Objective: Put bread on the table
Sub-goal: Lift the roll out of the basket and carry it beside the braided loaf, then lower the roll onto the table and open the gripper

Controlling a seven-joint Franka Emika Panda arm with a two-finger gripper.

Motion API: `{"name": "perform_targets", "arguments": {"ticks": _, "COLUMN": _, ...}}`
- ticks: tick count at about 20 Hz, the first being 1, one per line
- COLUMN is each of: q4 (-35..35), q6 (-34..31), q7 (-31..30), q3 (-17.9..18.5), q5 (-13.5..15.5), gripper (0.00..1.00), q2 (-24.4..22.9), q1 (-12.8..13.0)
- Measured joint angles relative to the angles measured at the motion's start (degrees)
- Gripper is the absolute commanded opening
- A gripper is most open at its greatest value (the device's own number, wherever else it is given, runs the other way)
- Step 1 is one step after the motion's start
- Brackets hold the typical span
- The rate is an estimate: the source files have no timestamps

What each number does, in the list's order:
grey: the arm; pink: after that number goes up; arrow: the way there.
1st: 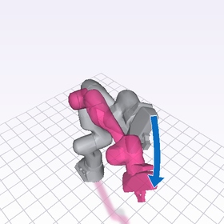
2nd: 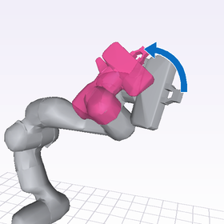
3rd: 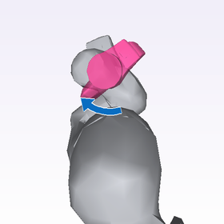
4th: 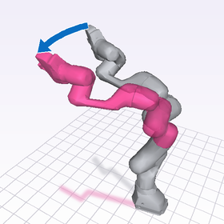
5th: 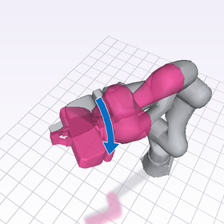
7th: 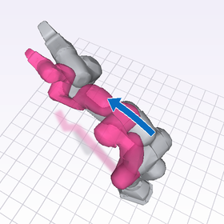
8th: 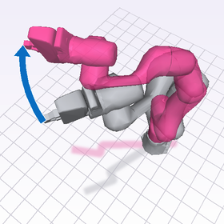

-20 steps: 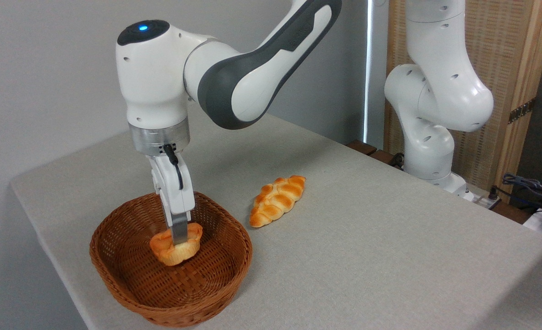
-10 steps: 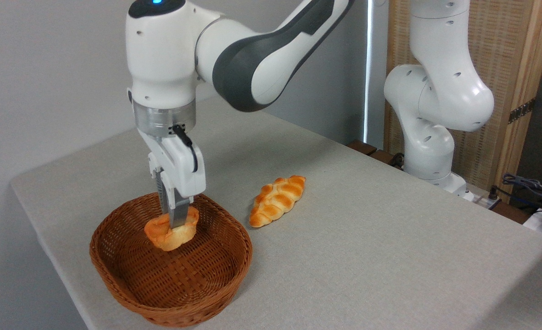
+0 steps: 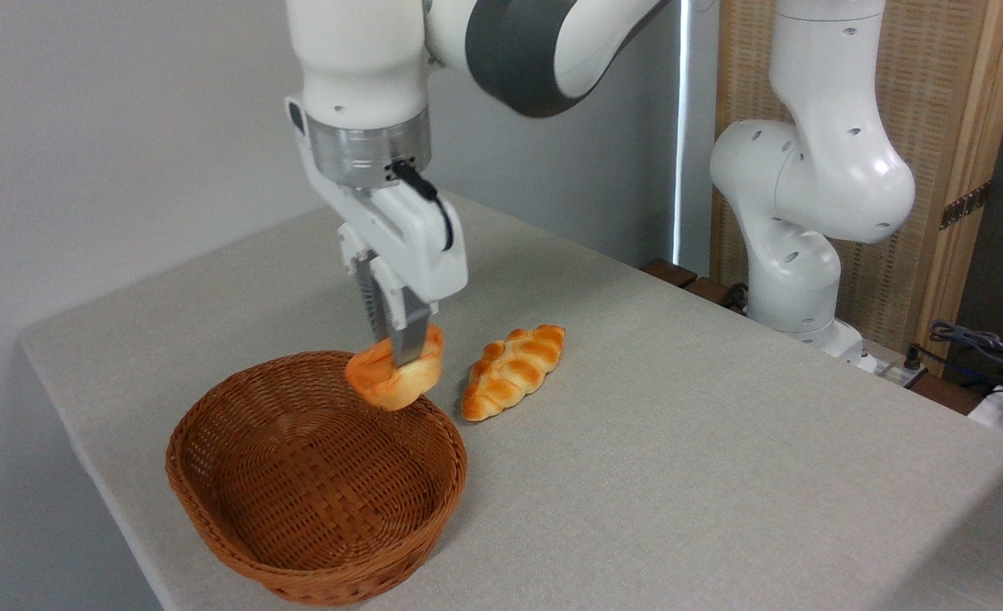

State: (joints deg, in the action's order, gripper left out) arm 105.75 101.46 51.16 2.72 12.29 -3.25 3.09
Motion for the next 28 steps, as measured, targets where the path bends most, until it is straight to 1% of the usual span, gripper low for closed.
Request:
{"name": "perform_targets", "arguments": {"ticks": 2, "q4": 0.06, "q6": -3.62, "q7": 0.33, "q3": 1.03, "q5": -0.01, "gripper": 0.22, "q2": -1.15, "q1": -0.01}}
{"name": "perform_targets", "arguments": {"ticks": 3, "q4": 0.32, "q6": -4.82, "q7": 1.08, "q3": 1.55, "q5": -0.49, "gripper": 0.23, "q2": -1.81, "q1": -0.01}}
{"name": "perform_targets", "arguments": {"ticks": 6, "q4": 3.35, "q6": -5.88, "q7": 5.40, "q3": 2.34, "q5": -3.65, "gripper": 0.24, "q2": -4.41, "q1": -0.02}}
{"name": "perform_targets", "arguments": {"ticks": 8, "q4": 6.65, "q6": -5.84, "q7": 7.14, "q3": 3.24, "q5": -5.04, "gripper": 0.24, "q2": -6.78, "q1": -0.02}}
{"name": "perform_targets", "arguments": {"ticks": 9, "q4": 8.43, "q6": -5.68, "q7": 7.84, "q3": 3.67, "q5": -5.48, "gripper": 0.26, "q2": -8.03, "q1": -0.02}}
{"name": "perform_targets", "arguments": {"ticks": 12, "q4": 13.81, "q6": -3.48, "q7": 9.08, "q3": 3.90, "q5": -5.90, "gripper": 0.36, "q2": -11.18, "q1": 0.08}}
{"name": "perform_targets", "arguments": {"ticks": 14, "q4": 16.76, "q6": -1.57, "q7": 9.20, "q3": 3.82, "q5": -7.44, "gripper": 0.41, "q2": -12.47, "q1": 0.38}}
{"name": "perform_targets", "arguments": {"ticks": 15, "q4": 17.70, "q6": -0.93, "q7": 9.21, "q3": 3.76, "q5": -8.28, "gripper": 0.42, "q2": -12.77, "q1": 0.53}}
{"name": "perform_targets", "arguments": {"ticks": 17, "q4": 18.85, "q6": -0.08, "q7": 9.48, "q3": 3.69, "q5": -9.03, "gripper": 0.49, "q2": -12.93, "q1": 1.14}}
{"name": "perform_targets", "arguments": {"ticks": 19, "q4": 20.00, "q6": 1.15, "q7": 9.62, "q3": 3.62, "q5": -9.56, "gripper": 0.62, "q2": -12.91, "q1": 1.89}}
{"name": "perform_targets", "arguments": {"ticks": 20, "q4": 20.59, "q6": 1.78, "q7": 9.86, "q3": 3.58, "q5": -10.36, "gripper": 0.68, "q2": -12.91, "q1": 2.10}}
{"name": "perform_targets", "arguments": {"ticks": 21, "q4": 21.11, "q6": 2.28, "q7": 10.09, "q3": 3.57, "q5": -10.94, "gripper": 0.71, "q2": -12.91, "q1": 2.20}}
{"name": "perform_targets", "arguments": {"ticks": 28, "q4": 21.96, "q6": 2.85, "q7": 11.18, "q3": 3.57, "q5": -11.50, "gripper": 0.82, "q2": -12.90, "q1": 2.53}}
